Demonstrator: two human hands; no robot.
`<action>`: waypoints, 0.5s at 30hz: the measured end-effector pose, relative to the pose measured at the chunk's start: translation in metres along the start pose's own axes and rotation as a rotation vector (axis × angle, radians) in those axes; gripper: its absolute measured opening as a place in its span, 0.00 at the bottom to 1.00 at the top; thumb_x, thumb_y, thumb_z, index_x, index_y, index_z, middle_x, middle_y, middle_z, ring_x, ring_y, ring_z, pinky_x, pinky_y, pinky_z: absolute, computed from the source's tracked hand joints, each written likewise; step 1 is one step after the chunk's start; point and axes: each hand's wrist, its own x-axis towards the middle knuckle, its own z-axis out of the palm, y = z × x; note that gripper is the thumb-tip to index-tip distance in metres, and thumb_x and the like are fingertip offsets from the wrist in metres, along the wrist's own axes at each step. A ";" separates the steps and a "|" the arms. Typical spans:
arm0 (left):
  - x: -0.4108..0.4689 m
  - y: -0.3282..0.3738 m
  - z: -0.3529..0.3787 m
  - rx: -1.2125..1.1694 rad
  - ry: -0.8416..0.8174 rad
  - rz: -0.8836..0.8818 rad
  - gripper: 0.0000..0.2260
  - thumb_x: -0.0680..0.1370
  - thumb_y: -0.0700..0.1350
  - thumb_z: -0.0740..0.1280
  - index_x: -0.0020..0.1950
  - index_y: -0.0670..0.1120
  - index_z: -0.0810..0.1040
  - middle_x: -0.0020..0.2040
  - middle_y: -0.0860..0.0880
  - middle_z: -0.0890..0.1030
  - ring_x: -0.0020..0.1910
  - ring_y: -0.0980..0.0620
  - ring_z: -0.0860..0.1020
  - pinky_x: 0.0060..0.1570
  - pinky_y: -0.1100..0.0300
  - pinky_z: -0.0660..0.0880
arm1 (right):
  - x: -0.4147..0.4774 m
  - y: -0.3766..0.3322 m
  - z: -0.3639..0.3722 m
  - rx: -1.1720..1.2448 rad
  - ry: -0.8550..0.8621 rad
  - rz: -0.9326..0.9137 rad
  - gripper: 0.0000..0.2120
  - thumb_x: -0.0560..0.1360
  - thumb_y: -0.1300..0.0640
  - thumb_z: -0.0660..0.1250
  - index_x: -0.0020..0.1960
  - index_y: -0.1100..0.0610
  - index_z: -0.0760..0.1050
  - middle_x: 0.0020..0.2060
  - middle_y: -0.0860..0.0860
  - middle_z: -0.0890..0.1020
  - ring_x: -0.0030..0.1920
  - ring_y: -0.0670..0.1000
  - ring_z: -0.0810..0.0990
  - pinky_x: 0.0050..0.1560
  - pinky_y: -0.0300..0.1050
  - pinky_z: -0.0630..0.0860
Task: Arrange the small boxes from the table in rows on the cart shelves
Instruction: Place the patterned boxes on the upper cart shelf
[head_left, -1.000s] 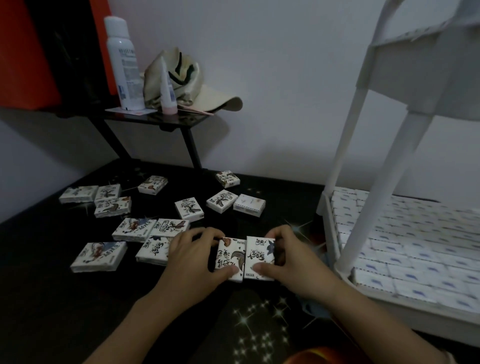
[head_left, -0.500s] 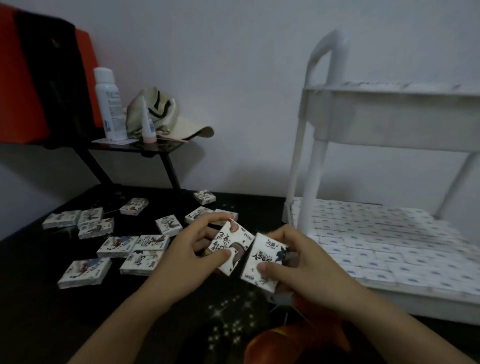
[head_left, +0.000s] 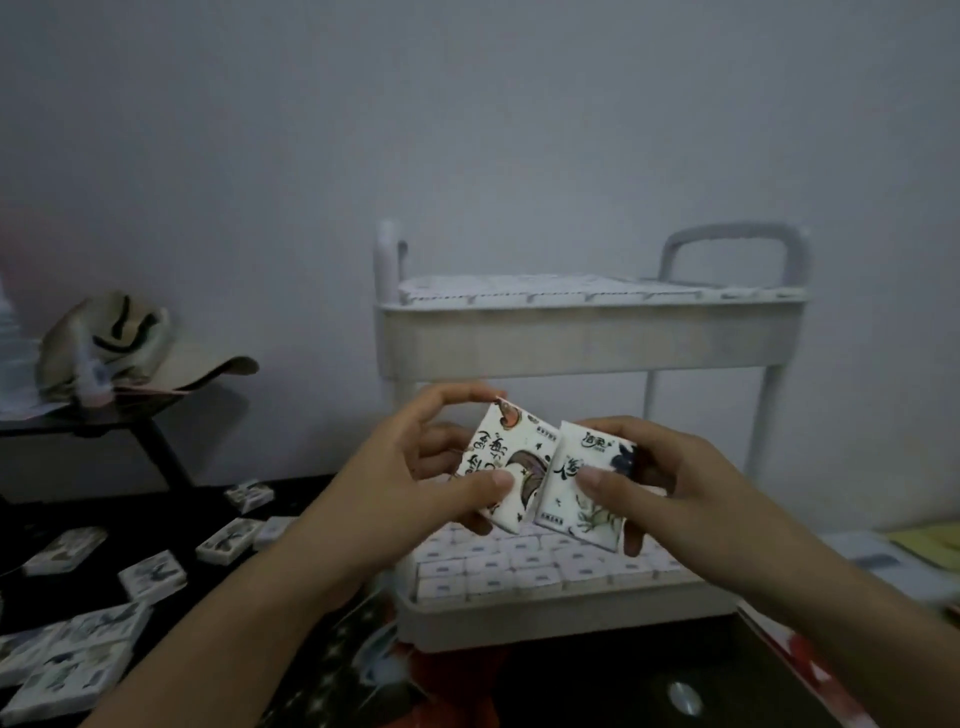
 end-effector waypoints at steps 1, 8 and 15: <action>0.007 0.006 0.006 -0.011 -0.012 0.006 0.22 0.72 0.36 0.72 0.61 0.55 0.76 0.51 0.46 0.84 0.48 0.47 0.84 0.43 0.52 0.82 | -0.002 -0.002 -0.010 -0.003 0.033 -0.003 0.10 0.76 0.56 0.67 0.54 0.44 0.78 0.39 0.43 0.84 0.30 0.39 0.77 0.31 0.35 0.74; 0.062 0.053 0.041 0.029 -0.064 0.127 0.23 0.72 0.36 0.72 0.61 0.58 0.80 0.51 0.48 0.84 0.45 0.48 0.84 0.39 0.59 0.80 | 0.009 -0.008 -0.069 -0.055 0.167 -0.013 0.10 0.77 0.55 0.66 0.48 0.40 0.80 0.40 0.40 0.84 0.40 0.38 0.80 0.33 0.27 0.71; 0.119 0.094 0.048 0.050 -0.037 0.189 0.20 0.74 0.34 0.69 0.61 0.54 0.80 0.48 0.47 0.85 0.40 0.50 0.83 0.38 0.60 0.80 | 0.052 -0.026 -0.120 -0.101 0.276 -0.069 0.10 0.75 0.58 0.68 0.51 0.44 0.81 0.41 0.42 0.85 0.41 0.38 0.82 0.38 0.34 0.79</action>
